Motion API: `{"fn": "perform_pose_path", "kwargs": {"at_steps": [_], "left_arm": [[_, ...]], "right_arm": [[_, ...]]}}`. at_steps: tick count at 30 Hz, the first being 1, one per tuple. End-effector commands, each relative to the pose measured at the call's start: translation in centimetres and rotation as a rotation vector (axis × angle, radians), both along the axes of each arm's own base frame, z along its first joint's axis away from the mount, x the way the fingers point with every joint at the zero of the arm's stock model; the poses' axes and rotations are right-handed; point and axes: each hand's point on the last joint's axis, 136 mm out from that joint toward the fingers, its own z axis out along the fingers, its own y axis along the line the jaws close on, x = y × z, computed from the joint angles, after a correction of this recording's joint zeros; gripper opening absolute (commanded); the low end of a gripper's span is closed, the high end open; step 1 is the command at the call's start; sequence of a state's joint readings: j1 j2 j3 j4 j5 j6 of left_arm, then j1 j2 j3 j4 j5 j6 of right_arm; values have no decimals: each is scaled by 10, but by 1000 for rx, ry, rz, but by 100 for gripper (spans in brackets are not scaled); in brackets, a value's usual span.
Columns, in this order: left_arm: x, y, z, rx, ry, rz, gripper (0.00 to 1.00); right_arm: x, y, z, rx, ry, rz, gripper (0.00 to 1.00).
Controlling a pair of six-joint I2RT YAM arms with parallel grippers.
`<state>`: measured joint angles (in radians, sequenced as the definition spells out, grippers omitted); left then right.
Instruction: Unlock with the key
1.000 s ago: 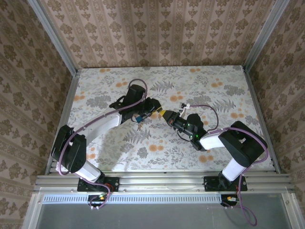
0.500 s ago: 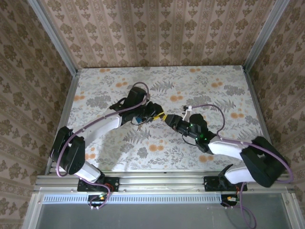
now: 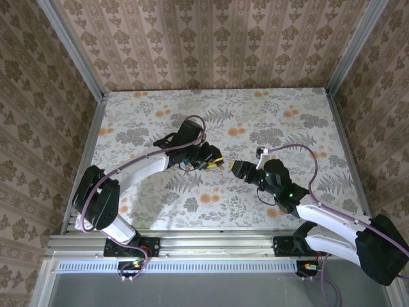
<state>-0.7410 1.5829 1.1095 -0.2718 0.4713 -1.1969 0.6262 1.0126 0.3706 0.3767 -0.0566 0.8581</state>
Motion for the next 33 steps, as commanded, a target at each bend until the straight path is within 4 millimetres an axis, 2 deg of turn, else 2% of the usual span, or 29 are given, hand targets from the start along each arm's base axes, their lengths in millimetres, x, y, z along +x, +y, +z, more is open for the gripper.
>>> {"fn": "perform_pose_path", "kwargs": {"at_steps": [1,10,23,30,33], "left_arm": [[1,-10,12,-8,-7,-6,14],[0,-18,16,-7,-14,-23,15],[-5,-26,17,-26,-7,-39,15],[-7,-31,20,-49,-6,-45,16],[-8,-33,22,-55,-7,-47,16]], "right_arm": [[-2,1,-6,-48,-25,2,56],[0,22,-3,-37,-60,34,56],[12,34,9,-18,-89,39,54],[17,40,10,-20,-89,48,45],[19,41,10,-20,-91,48,36]]}}
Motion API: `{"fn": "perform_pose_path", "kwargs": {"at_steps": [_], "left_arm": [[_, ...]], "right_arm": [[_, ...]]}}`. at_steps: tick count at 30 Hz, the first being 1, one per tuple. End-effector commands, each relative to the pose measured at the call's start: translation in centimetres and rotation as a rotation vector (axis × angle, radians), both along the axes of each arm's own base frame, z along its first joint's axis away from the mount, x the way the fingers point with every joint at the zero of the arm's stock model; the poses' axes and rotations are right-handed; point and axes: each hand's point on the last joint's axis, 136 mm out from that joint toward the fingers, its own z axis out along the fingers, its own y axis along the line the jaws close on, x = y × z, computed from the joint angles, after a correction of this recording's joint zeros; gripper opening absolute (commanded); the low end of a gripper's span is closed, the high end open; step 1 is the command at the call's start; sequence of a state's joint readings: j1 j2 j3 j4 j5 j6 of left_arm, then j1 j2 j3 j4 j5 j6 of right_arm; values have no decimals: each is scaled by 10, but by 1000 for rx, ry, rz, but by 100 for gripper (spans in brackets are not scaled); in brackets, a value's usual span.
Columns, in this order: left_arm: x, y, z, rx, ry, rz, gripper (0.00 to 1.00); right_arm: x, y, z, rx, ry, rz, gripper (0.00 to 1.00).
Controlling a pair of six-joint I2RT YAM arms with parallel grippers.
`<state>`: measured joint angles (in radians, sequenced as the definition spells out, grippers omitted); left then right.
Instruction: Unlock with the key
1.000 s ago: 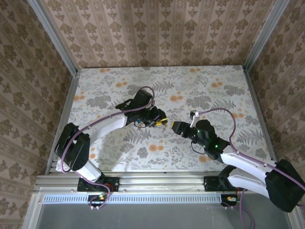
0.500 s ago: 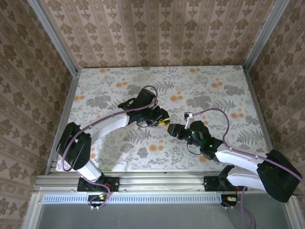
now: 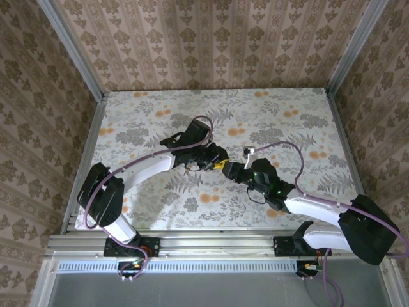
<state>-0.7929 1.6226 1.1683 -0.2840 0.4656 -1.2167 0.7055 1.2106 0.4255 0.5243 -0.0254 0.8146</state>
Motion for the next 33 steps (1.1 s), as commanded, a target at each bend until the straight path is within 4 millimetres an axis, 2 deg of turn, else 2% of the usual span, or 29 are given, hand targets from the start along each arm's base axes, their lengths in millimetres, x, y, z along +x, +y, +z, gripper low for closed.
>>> {"fn": "perform_pose_path", "kwargs": {"at_steps": [1,8,11,13,17,27,33], "left_arm": [[1,-11,16,-53,-11,-10,16],[3,-10,17,-62,-15,-5,18],[5,-5,16,-49,-21,2,27],[9,1,16,-43,-35,13,34],[17,19,19,-15,-66,33,39],[24,67,21,88,-142,20,40],[19,85,19,165,-199,-83,41]], "right_arm": [[9,5,18,17,-53,-14,32],[9,5,14,4,-55,-10,10],[8,4,14,-6,-59,1,6],[7,3,13,-14,-59,4,5],[5,0,11,-34,-55,26,4],[-4,5,12,-86,-49,185,5],[-9,16,15,-135,-54,348,4]]}}
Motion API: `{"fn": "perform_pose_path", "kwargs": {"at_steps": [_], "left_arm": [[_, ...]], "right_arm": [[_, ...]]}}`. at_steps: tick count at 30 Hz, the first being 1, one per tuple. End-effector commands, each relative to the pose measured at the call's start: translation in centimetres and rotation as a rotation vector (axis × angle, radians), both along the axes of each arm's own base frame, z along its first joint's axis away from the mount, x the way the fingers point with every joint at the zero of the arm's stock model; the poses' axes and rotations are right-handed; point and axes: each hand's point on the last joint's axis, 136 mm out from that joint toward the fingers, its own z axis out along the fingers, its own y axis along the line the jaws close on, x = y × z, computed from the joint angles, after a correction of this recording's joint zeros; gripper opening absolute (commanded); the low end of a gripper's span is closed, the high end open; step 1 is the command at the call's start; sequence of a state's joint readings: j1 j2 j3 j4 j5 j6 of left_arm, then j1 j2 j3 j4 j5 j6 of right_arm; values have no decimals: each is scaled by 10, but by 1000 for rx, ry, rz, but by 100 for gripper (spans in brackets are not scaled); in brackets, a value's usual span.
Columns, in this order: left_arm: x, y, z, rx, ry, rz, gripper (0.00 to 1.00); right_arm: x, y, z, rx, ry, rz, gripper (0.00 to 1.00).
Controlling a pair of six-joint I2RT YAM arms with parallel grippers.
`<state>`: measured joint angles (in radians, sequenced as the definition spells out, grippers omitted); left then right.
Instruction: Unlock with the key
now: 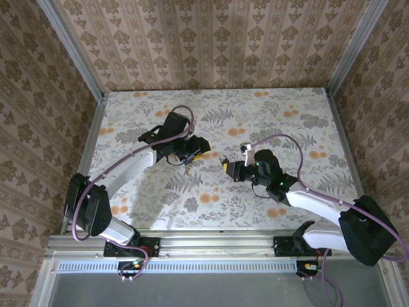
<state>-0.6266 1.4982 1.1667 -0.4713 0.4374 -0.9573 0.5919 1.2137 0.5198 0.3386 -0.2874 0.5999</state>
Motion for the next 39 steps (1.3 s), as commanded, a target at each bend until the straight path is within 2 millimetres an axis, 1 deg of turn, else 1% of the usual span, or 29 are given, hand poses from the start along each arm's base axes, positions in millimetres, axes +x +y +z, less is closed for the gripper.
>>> {"fn": "perform_pose_path", "kwargs": {"at_steps": [1,4,6,13,16,20,27,35,39], "left_arm": [[-11,15,-2,96,-48,-108,42],[-16,22,-10,160,-37,-168,42],[-19,24,-13,171,-36,-182,42],[-17,24,-5,153,-93,-185,43],[-17,21,-3,138,-98,-196,44],[-17,17,-6,132,-89,-214,44],[-18,7,0,105,-114,-246,44],[-20,3,-7,126,-100,-271,44],[-20,6,-13,151,-91,-267,44]], "right_arm": [[-8,16,13,-33,-40,158,4],[-9,23,16,-57,-58,218,4],[-11,28,19,-57,-63,266,4],[-17,39,22,-47,-62,354,4],[-20,41,23,-41,-62,374,4],[-22,43,28,-29,-81,392,3],[-24,46,28,-22,-75,417,3],[-30,50,33,-11,-89,446,3],[-34,50,36,-8,-101,455,3]]}}
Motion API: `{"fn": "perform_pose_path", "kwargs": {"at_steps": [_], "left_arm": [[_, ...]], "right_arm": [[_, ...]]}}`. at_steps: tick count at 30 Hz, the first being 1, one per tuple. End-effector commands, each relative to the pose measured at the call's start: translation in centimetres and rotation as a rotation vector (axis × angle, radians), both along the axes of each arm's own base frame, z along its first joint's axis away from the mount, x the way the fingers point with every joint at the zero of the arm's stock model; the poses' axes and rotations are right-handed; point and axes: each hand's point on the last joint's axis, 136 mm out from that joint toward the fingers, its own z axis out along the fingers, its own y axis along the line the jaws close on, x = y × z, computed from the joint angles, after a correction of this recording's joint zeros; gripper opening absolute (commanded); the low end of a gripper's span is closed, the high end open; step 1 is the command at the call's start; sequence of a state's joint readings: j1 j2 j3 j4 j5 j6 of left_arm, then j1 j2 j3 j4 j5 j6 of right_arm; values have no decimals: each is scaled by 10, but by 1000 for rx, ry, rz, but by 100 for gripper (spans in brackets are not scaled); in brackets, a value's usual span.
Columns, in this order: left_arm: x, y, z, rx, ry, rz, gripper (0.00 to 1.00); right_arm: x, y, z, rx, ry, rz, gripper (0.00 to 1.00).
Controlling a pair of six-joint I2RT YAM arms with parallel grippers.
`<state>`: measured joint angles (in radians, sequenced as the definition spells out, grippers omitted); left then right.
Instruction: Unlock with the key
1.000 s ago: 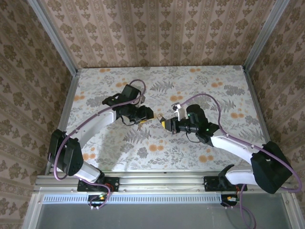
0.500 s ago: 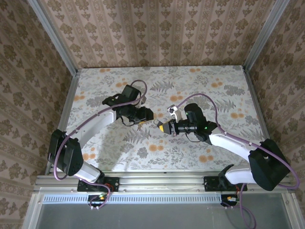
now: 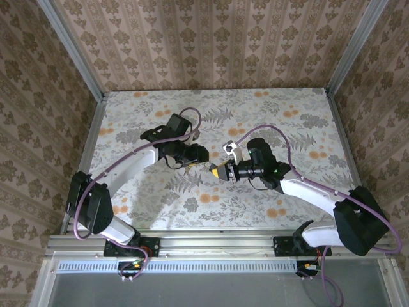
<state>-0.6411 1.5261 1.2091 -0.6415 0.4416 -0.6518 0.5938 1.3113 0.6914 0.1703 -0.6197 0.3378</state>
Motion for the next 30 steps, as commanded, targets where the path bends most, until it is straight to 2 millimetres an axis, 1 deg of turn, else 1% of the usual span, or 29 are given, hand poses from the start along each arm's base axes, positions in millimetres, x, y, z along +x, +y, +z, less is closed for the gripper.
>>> {"fn": "perform_pose_path", "kwargs": {"at_steps": [1,5,11,16,20,23,27,30], "left_arm": [[2,-1,1,19,-18,-22,44],[2,2,-6,39,-7,-18,43],[-5,3,-14,44,17,-26,38],[-15,-2,-18,40,34,-49,32],[-19,0,-16,37,29,-46,32],[-18,9,-19,57,24,-13,34],[-11,30,-22,79,15,81,39],[-8,42,-20,70,-7,133,40]], "right_arm": [[-5,7,19,34,-49,53,3],[-7,5,24,36,-70,53,2],[-4,-2,31,36,-126,10,2],[4,-9,30,18,-149,-54,1],[8,-12,28,14,-154,-83,1],[9,-13,26,16,-145,-92,1],[10,-17,21,28,-112,-121,1],[12,-22,15,27,-82,-151,1]]}}
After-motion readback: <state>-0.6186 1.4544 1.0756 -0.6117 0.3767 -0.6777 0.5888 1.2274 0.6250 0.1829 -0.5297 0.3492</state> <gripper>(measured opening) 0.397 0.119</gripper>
